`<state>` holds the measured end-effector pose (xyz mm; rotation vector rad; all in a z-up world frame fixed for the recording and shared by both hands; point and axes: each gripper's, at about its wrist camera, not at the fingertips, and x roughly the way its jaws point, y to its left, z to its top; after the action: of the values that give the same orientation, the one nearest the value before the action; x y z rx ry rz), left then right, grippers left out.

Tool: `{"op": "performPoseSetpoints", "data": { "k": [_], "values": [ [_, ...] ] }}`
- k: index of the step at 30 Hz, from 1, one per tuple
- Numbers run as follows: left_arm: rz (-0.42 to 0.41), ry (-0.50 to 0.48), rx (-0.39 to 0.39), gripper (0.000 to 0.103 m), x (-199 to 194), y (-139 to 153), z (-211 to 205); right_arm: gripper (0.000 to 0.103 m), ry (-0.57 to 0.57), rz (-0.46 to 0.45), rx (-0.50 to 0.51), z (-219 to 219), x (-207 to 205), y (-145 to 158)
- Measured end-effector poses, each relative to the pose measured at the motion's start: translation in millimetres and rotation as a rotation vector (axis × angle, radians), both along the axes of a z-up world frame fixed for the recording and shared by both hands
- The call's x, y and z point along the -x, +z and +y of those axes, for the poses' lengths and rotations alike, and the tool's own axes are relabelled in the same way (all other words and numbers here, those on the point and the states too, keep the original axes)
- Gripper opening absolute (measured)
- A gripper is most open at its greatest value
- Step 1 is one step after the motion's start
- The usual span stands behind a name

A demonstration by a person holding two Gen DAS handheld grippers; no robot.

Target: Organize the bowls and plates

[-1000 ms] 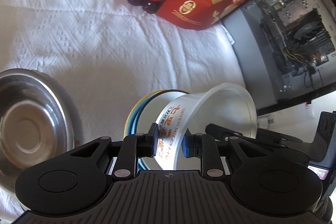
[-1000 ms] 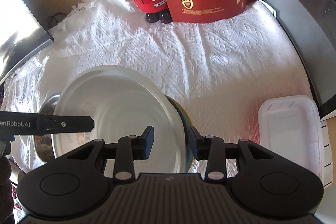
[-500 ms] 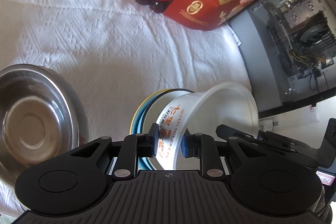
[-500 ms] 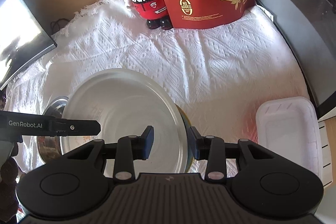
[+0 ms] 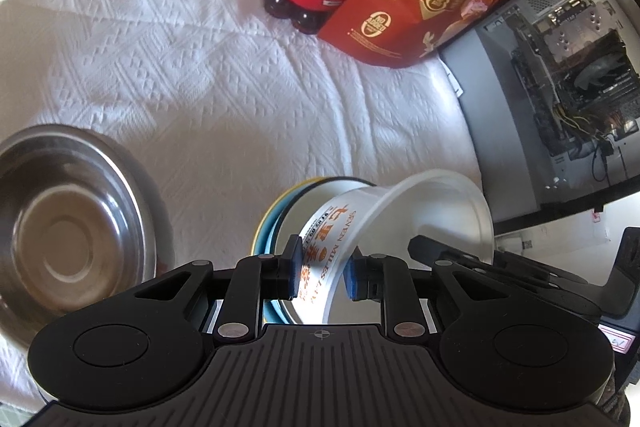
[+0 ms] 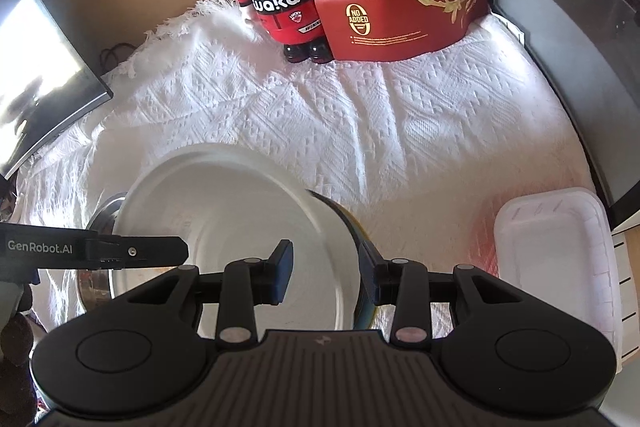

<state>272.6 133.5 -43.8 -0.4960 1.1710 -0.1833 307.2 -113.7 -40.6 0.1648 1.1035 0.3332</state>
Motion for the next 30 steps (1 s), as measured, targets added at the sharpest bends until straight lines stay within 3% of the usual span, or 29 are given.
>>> {"op": "performPoseSetpoints", "data": {
  "k": [9, 15, 23, 30],
  "values": [
    [-0.005, -0.024, -0.032, 0.023, -6, -5, -5, 0.037, 0.009, -0.002, 0.0, 1, -3, 0],
    [-0.016, -0.022, -0.11, 0.025, -11, -13, -3, 0.037, 0.009, 0.012, 0.009, 1, -4, -4],
    [-0.025, -0.035, -0.066, 0.025, -9, -8, -2, 0.037, 0.004, 0.03, 0.014, 1, -3, -10],
    [-0.091, -0.048, -0.005, 0.026, -2, 15, 3, 0.037, -0.008, 0.026, 0.018, -1, -4, -8]
  ]
}}
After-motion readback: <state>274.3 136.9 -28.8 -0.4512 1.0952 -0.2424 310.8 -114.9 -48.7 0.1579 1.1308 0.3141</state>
